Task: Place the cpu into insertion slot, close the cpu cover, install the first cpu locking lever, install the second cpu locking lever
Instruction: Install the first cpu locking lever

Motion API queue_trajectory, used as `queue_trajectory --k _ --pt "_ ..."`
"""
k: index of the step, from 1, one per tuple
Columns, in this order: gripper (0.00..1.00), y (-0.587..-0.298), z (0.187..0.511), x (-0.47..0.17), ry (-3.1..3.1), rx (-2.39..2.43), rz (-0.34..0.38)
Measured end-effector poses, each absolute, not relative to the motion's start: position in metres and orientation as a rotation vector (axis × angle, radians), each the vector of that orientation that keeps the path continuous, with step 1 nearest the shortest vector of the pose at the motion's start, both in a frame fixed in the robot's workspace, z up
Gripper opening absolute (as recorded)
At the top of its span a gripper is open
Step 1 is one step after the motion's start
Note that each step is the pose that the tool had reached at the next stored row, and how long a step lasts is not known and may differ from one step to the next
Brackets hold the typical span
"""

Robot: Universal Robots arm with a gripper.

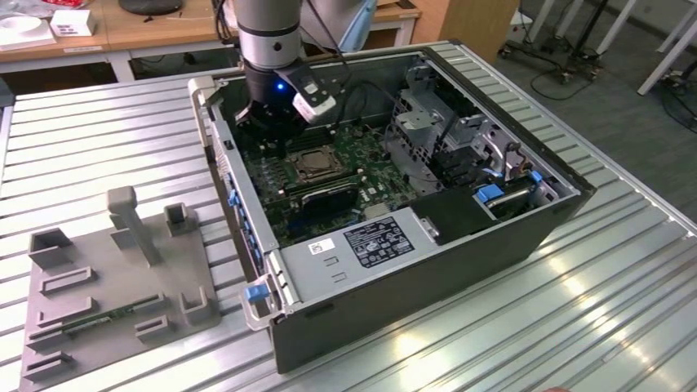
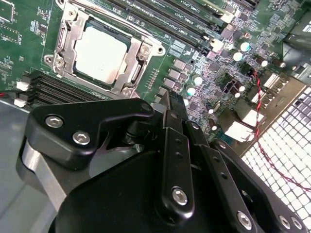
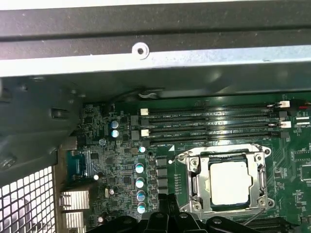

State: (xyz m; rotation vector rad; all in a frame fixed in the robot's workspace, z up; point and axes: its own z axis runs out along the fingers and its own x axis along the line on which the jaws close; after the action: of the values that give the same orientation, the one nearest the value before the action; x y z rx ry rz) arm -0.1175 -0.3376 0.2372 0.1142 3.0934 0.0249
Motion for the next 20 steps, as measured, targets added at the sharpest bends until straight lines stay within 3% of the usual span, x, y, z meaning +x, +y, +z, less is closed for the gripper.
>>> queue_trajectory --k 20 --pt "0.11 -0.336 0.253 -0.118 3.088 0.114 0.028"
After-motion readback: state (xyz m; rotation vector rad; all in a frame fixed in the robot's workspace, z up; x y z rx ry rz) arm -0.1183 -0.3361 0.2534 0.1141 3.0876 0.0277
